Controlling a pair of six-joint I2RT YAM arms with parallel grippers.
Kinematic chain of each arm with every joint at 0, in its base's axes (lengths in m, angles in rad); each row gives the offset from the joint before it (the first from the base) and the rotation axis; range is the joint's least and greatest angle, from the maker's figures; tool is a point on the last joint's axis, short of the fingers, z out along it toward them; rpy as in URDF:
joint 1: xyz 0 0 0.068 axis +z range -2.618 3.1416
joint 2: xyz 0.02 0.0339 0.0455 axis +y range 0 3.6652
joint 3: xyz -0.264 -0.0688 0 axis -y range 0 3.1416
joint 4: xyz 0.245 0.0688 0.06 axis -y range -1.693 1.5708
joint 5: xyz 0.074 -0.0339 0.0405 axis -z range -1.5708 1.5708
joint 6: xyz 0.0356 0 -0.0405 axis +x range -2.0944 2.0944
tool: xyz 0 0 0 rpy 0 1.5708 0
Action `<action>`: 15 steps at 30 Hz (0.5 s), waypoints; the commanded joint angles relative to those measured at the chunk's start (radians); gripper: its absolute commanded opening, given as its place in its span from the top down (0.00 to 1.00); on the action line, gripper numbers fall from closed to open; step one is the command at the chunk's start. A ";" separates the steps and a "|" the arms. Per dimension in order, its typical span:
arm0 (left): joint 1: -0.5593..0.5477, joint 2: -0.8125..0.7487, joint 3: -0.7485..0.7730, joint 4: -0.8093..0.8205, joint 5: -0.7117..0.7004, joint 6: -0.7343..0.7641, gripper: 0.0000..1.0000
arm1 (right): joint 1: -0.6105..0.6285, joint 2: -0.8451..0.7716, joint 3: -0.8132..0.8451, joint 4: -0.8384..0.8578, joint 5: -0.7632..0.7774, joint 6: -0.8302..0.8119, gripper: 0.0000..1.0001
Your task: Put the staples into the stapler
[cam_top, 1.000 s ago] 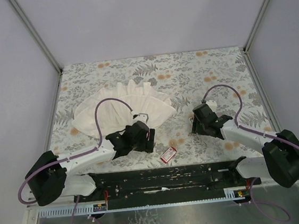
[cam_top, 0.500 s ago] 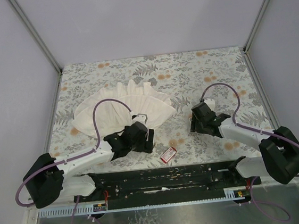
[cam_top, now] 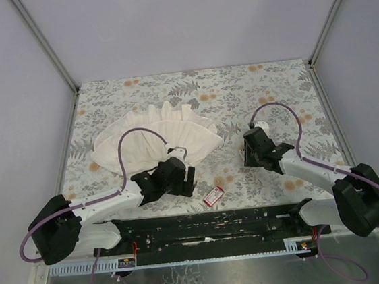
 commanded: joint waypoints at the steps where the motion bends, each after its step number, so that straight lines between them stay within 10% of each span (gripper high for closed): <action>1: -0.006 -0.035 -0.022 0.165 0.040 0.098 0.19 | -0.006 -0.086 0.038 0.040 -0.107 -0.152 0.77; 15: 0.008 -0.114 0.014 0.353 0.250 0.375 0.18 | -0.004 -0.194 0.066 0.039 -0.694 -0.324 0.84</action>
